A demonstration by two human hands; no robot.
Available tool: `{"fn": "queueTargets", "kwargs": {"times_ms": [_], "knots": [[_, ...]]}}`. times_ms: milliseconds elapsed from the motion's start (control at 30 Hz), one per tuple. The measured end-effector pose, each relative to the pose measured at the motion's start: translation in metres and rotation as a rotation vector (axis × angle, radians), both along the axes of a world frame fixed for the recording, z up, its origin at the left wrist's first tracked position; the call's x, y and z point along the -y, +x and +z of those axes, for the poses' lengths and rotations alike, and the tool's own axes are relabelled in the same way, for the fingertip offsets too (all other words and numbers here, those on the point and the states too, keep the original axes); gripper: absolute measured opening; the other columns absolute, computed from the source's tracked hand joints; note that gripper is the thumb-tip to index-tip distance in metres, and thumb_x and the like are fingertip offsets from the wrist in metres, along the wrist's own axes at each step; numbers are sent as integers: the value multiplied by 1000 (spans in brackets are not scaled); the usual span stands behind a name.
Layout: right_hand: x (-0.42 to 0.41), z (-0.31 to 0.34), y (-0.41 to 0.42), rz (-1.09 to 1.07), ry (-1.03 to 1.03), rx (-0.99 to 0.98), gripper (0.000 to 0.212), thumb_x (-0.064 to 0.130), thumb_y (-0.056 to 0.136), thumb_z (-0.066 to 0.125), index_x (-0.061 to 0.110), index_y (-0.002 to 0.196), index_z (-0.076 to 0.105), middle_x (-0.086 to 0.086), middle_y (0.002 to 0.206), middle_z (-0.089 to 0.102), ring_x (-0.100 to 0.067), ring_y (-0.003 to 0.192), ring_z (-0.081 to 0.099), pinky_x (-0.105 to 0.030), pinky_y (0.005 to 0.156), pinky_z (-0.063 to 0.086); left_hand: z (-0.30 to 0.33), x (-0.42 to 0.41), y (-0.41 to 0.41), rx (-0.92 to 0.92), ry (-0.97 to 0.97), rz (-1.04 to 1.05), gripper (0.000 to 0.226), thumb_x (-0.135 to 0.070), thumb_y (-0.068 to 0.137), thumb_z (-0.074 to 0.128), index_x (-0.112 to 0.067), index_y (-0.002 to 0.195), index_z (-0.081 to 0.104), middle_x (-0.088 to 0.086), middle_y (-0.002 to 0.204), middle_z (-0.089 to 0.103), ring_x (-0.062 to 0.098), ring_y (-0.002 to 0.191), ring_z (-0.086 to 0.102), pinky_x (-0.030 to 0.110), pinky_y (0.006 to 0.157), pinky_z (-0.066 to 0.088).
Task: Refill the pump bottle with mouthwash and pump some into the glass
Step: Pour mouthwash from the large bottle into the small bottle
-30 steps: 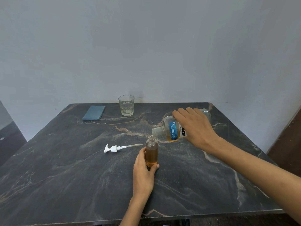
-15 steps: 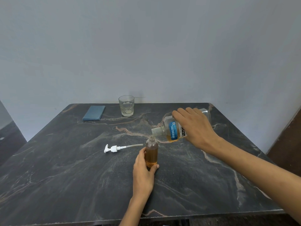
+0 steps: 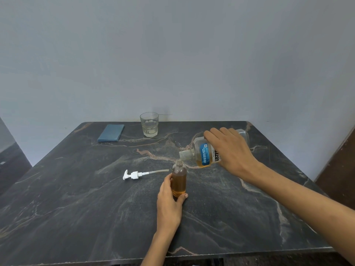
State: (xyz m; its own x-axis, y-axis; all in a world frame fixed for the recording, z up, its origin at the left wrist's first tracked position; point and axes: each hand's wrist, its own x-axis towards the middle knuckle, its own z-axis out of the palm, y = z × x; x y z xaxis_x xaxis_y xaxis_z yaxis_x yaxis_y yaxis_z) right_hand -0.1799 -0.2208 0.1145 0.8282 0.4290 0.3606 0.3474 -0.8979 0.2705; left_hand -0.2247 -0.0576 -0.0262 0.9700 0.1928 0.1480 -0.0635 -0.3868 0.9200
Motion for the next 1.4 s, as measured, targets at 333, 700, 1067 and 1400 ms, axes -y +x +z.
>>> {"fn": "queueTargets", "kwargs": {"times_ms": [333, 700, 1067, 1400], "knots": [[0, 2, -1, 7, -15, 8, 58, 12, 80, 68, 23, 127, 37, 3, 123, 49, -15, 100, 42, -26, 87, 34, 0, 0, 0, 1, 1, 0, 67, -8, 78, 73, -25, 134, 40, -4, 130, 54, 13, 121, 51, 40, 106, 41], [0, -1, 3, 6, -10, 23, 59, 13, 78, 71, 23, 127, 38, 3, 123, 50, -15, 102, 44, -27, 89, 36, -1, 0, 1, 0, 4, -4, 66, -9, 78, 73, -24, 134, 40, -4, 129, 54, 14, 121, 51, 40, 106, 41], [1, -5, 3, -16, -5, 24, 60, 11, 74, 74, 22, 123, 42, 2, 116, 54, -16, 93, 46, -29, 84, 39, -1, 0, 0, 10, 7, 0, 66, -8, 78, 73, -23, 134, 41, -5, 127, 53, 13, 120, 50, 37, 106, 41], [0, 0, 2, 2, -22, 34, 59, 10, 76, 72, 22, 124, 40, 1, 119, 52, -16, 96, 44, -27, 84, 36, 0, 0, 0, 5, -6, 0, 68, -8, 78, 74, -22, 135, 40, -3, 131, 53, 13, 122, 50, 41, 107, 41]]}}
